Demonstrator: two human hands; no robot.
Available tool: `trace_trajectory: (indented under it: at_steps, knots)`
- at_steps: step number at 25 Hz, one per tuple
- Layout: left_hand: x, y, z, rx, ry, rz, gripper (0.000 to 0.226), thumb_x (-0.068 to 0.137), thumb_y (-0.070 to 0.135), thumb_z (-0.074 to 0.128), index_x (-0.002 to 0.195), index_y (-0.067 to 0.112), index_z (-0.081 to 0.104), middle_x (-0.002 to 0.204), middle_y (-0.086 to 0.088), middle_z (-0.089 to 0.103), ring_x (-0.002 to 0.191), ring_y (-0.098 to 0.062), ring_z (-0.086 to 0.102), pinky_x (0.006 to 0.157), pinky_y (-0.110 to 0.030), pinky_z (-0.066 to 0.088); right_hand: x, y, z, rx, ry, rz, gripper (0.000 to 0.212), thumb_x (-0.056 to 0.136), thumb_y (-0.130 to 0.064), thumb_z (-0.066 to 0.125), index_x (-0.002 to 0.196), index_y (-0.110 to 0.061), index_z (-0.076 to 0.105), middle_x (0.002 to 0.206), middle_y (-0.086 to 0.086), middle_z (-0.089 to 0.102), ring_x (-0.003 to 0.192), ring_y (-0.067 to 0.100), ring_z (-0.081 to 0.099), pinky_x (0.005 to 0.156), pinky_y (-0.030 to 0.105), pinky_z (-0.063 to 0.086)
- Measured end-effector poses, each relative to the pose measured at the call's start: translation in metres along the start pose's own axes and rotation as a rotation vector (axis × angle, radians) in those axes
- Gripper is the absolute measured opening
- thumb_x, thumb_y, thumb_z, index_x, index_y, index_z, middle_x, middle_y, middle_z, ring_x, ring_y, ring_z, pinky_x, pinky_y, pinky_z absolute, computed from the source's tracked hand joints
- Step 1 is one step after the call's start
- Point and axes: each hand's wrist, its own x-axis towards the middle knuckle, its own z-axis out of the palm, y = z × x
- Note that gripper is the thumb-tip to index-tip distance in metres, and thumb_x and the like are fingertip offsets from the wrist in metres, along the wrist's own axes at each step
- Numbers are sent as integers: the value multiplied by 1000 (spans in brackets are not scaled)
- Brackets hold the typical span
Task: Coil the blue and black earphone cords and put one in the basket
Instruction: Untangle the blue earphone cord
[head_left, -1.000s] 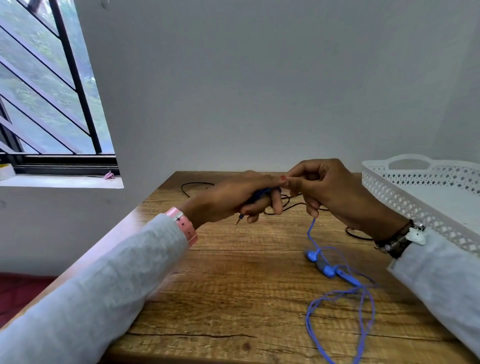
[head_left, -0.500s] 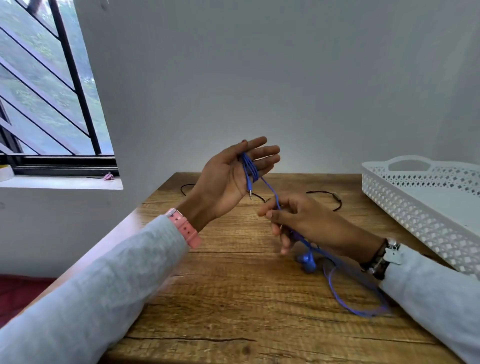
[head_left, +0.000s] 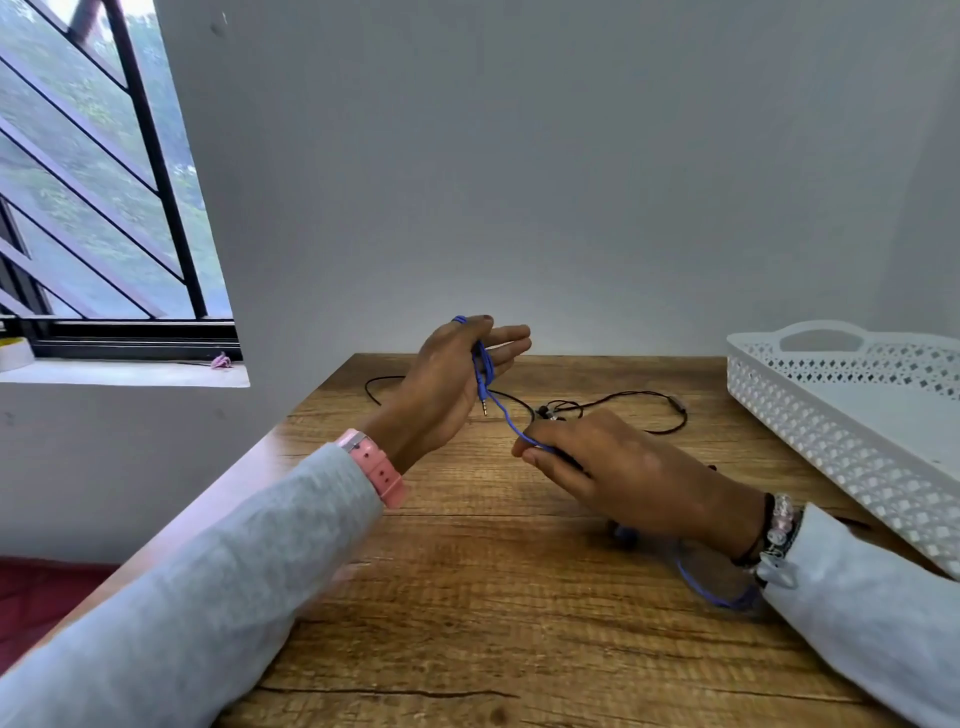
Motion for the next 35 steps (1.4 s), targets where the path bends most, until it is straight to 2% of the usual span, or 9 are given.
trace_trajectory:
  at_steps: [4, 8, 10, 12, 17, 22, 27, 30, 35]
  knots:
    - [-7, -5, 2, 523, -148, 30, 43, 101, 35, 27, 124, 6, 48, 99, -11, 70, 95, -20, 67, 97, -35, 45, 1, -2, -12, 48, 108, -58, 21, 96, -27, 48, 89, -13, 63, 60, -10, 53, 57, 6, 52, 50, 21, 40]
    - [-19, -6, 2, 924, -382, 108, 67, 97, 53, 12, 80, 17, 65, 65, -6, 65, 64, -19, 63, 76, -33, 49, 0, 2, -27, 259, 338, 80, 10, 89, -22, 60, 93, -20, 69, 62, -10, 61, 51, 8, 59, 38, 19, 49]
    - [-20, -5, 3, 793, -503, 30, 71, 95, 56, 11, 83, 13, 67, 49, -5, 51, 47, -15, 52, 71, -37, 52, 1, 7, -31, 344, 425, 159, 8, 84, -27, 65, 92, -25, 68, 65, -2, 64, 50, 6, 59, 41, 23, 52]
    - [-19, -2, 4, 550, -609, -60, 67, 97, 50, 18, 83, 8, 67, 42, 0, 38, 39, -10, 40, 61, -31, 48, 3, 12, -34, 434, 498, 215, 13, 80, -29, 68, 91, -22, 67, 67, 2, 64, 44, 4, 55, 44, 15, 45]
    - [-20, 3, 6, -2, -725, -186, 47, 97, 31, 30, 74, 5, 62, 36, 4, 40, 33, -7, 37, 52, -24, 49, 7, 8, -28, 763, 469, 304, 32, 74, -44, 60, 90, -17, 66, 71, 5, 65, 40, 20, 48, 42, 31, 45]
    - [-22, 10, 9, -284, -545, -116, 50, 97, 31, 30, 74, 6, 67, 40, 0, 48, 35, -10, 46, 55, -25, 51, 8, 11, -15, 881, 311, 337, 25, 87, -36, 53, 91, -15, 67, 56, -1, 61, 40, 14, 50, 49, 32, 49]
    - [-14, 11, 3, -474, -364, -23, 44, 100, 28, 30, 114, -3, 57, 83, -8, 71, 74, -17, 69, 83, -28, 55, 6, 9, -5, 584, 179, 289, 15, 94, -23, 51, 102, -18, 63, 61, -2, 62, 47, 7, 55, 49, 18, 48]
    - [-8, 7, 4, -246, -213, 80, 42, 99, 26, 32, 130, -1, 41, 111, -14, 68, 97, -22, 68, 94, -31, 50, 3, 7, 2, 208, 102, 171, 20, 96, -24, 48, 112, -24, 59, 65, -10, 58, 57, 4, 58, 55, 16, 47]
    - [-15, -4, 8, 663, -150, 318, 24, 100, 24, 33, 120, 19, 44, 102, -7, 66, 94, -14, 65, 92, -28, 46, 3, 4, -3, 101, 183, 78, 18, 93, -27, 52, 110, -24, 59, 75, -9, 63, 65, 7, 59, 62, 24, 49]
